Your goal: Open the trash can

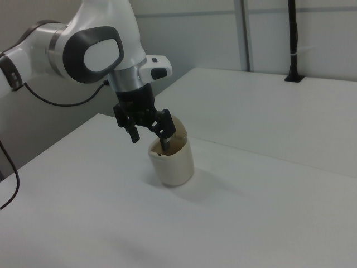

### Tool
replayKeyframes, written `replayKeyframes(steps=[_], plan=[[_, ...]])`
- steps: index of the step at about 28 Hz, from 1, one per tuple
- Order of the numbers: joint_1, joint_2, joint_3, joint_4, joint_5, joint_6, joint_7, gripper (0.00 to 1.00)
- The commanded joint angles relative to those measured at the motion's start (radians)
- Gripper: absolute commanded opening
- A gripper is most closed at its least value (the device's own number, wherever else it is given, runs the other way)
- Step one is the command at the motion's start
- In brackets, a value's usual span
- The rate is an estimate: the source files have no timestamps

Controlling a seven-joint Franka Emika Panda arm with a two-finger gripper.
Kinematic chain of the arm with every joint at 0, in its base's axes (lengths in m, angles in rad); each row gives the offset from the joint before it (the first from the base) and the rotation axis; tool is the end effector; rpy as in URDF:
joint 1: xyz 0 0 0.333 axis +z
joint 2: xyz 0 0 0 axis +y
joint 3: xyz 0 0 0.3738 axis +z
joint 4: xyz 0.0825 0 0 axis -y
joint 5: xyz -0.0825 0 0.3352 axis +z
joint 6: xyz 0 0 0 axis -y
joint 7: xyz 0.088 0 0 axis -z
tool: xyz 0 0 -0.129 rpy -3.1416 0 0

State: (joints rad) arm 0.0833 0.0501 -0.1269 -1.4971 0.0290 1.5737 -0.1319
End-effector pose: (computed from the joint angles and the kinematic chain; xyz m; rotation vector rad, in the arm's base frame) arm 0.5253 -0.0170 0.6662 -3.1180 -0.1386 -0.0449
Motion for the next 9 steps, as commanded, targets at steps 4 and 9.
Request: replayKeyframes(steps=[4,9], plan=[[0.007,-0.019,-0.007,-0.017,-0.017,-0.011,-0.009,1.00],[0.009,-0.019,-0.002,-0.020,-0.044,-0.008,-0.009,1.00]])
